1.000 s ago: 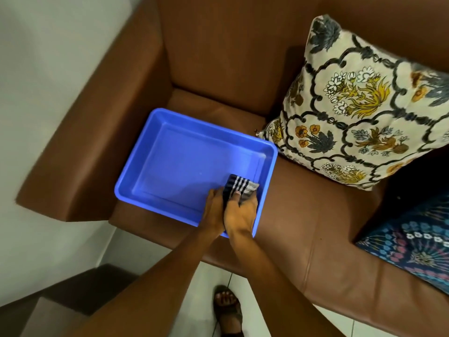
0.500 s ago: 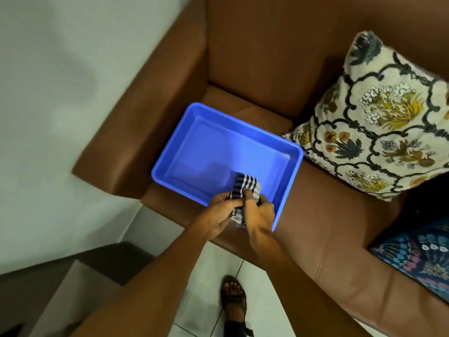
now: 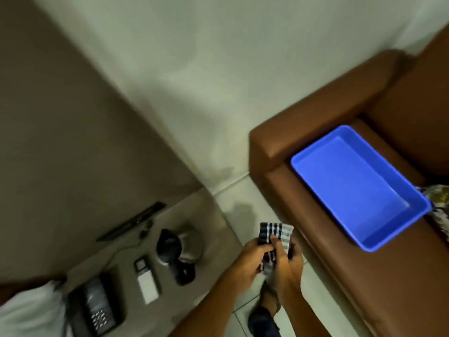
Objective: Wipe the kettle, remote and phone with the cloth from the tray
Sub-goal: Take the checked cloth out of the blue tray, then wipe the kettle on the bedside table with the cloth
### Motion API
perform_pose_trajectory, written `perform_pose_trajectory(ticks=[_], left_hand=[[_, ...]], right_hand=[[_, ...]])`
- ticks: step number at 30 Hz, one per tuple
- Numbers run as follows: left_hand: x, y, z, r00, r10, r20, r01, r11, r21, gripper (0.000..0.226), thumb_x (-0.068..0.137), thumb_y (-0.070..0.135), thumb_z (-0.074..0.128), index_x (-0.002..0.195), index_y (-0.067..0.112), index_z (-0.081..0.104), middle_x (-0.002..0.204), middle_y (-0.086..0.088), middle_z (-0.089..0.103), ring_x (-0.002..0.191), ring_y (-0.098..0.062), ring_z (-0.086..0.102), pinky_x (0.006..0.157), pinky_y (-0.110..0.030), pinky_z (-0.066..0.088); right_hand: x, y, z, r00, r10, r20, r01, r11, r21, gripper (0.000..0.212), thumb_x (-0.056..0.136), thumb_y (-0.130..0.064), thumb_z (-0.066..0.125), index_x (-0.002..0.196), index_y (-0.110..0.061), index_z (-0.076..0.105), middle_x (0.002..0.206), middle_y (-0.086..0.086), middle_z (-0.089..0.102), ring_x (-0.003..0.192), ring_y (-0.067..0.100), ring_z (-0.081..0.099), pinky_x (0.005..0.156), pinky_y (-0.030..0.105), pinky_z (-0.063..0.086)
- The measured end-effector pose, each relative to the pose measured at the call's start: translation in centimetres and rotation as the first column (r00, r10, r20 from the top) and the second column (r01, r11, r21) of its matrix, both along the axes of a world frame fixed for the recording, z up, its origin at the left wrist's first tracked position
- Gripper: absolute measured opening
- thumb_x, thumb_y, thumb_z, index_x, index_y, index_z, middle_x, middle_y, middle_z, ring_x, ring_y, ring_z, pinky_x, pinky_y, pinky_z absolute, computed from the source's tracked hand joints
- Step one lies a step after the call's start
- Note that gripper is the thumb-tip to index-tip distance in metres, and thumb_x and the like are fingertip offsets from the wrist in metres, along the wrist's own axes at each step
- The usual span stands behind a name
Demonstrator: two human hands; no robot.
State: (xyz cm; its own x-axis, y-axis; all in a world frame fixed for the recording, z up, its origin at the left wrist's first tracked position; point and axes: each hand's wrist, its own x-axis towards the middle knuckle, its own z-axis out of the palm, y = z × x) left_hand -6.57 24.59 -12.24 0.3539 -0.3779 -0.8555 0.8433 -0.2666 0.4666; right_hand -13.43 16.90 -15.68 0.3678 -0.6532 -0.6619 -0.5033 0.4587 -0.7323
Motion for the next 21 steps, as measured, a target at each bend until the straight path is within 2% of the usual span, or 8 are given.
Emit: perform_pose_trajectory(ticks=[2, 5, 9, 12, 13, 15, 18, 21], left_hand=[[-1.7, 6.6, 1.1, 0.996, 0.095, 0.000, -0.095, 0.995, 0.020, 0.029, 0.095, 0.021, 0.065, 0.123, 0.019, 0.073, 0.111, -0.013, 0.080, 0.087, -0.025, 0.079, 0.063, -0.029, 0.060], [-4.4, 15.1, 1.6, 0.983, 0.178, 0.052, -0.182, 0.979, 0.090, 0.027, 0.094, 0.025, 0.068, 0.120, 0.029, 0.070, 0.102, 0.002, 0.083, 0.082, -0.016, 0.080, 0.060, -0.025, 0.059], [-6.6, 24.5, 1.8, 0.962, 0.206, 0.178, -0.239, 0.953, 0.186, 0.027, 0.095, 0.026, 0.071, 0.119, 0.033, 0.064, 0.091, 0.012, 0.080, 0.069, -0.001, 0.076, 0.053, -0.017, 0.054], [-8.1, 30.5, 1.3, 0.936, 0.240, 0.259, -0.304, 0.920, 0.247, 0.027, 0.097, 0.026, 0.068, 0.123, 0.026, 0.061, 0.103, 0.007, 0.076, 0.075, 0.000, 0.074, 0.057, -0.016, 0.055], [-8.4, 31.9, 1.1, 0.925, 0.253, 0.283, -0.331, 0.903, 0.275, 0.029, 0.098, 0.025, 0.067, 0.126, 0.025, 0.060, 0.109, 0.003, 0.075, 0.086, -0.007, 0.075, 0.063, -0.019, 0.057], [-9.3, 34.5, 0.5, 0.895, 0.294, 0.335, -0.398, 0.867, 0.302, 0.031, 0.099, 0.023, 0.064, 0.130, 0.021, 0.059, 0.116, -0.004, 0.073, 0.102, -0.023, 0.073, 0.072, -0.021, 0.056], [-9.6, 36.9, -0.4, 0.854, 0.291, 0.430, -0.461, 0.808, 0.368, 0.030, 0.100, 0.019, 0.061, 0.129, 0.017, 0.060, 0.113, 0.001, 0.069, 0.099, -0.014, 0.068, 0.074, -0.016, 0.053], [-9.1, 38.9, -2.1, 0.823, 0.311, 0.474, -0.520, 0.748, 0.413, 0.029, 0.100, 0.018, 0.060, 0.128, 0.014, 0.061, 0.115, -0.001, 0.070, 0.104, -0.017, 0.067, 0.072, -0.018, 0.054]], right_hand=[[-1.7, 5.5, 1.1, 0.985, 0.168, -0.036, -0.168, 0.986, 0.008, 0.032, 0.093, -0.038, 0.083, 0.120, -0.031, 0.069, 0.088, -0.003, 0.084, 0.066, 0.011, 0.081, 0.047, 0.029, 0.061], [-3.8, 11.9, 2.0, 0.933, 0.352, -0.075, -0.353, 0.936, 0.001, 0.035, 0.085, -0.050, 0.087, 0.113, -0.037, 0.072, 0.090, -0.010, 0.085, 0.080, 0.016, 0.084, 0.072, 0.042, 0.070], [-5.1, 18.7, 3.2, 0.833, 0.552, -0.041, -0.553, 0.832, -0.035, 0.025, 0.081, -0.053, 0.090, 0.093, -0.037, 0.074, 0.081, -0.020, 0.082, 0.074, -0.004, 0.079, 0.066, 0.013, 0.062], [-5.1, 23.2, 2.4, 0.763, 0.646, -0.027, -0.647, 0.763, -0.024, 0.019, 0.092, -0.026, 0.086, 0.099, -0.012, 0.076, 0.094, 0.006, 0.085, 0.092, 0.025, 0.083, 0.086, 0.050, 0.069], [-5.0, 24.1, 1.9, 0.732, 0.680, -0.031, -0.681, 0.730, -0.063, 0.016, 0.094, -0.022, 0.084, 0.100, -0.010, 0.077, 0.095, 0.007, 0.085, 0.093, 0.026, 0.083, 0.088, 0.053, 0.068], [-4.6, 26.5, 1.0, 0.671, 0.740, -0.047, -0.738, 0.660, -0.142, 0.008, 0.097, -0.021, 0.081, 0.101, -0.014, 0.079, 0.093, 0.001, 0.085, 0.093, 0.023, 0.082, 0.087, 0.045, 0.068], [-3.6, 28.9, -0.3, 0.688, 0.722, -0.072, -0.711, 0.652, -0.263, 0.012, 0.101, -0.020, 0.076, 0.112, -0.021, 0.075, 0.105, -0.004, 0.080, 0.103, 0.024, 0.077, 0.084, 0.028, 0.064], [-1.3, 30.5, -2.2, 0.746, 0.632, -0.207, -0.660, 0.663, -0.352, 0.048, 0.101, -0.025, 0.075, 0.141, -0.005, 0.059, 0.138, 0.014, 0.064, 0.130, 0.033, 0.062, 0.109, 0.047, 0.055]])
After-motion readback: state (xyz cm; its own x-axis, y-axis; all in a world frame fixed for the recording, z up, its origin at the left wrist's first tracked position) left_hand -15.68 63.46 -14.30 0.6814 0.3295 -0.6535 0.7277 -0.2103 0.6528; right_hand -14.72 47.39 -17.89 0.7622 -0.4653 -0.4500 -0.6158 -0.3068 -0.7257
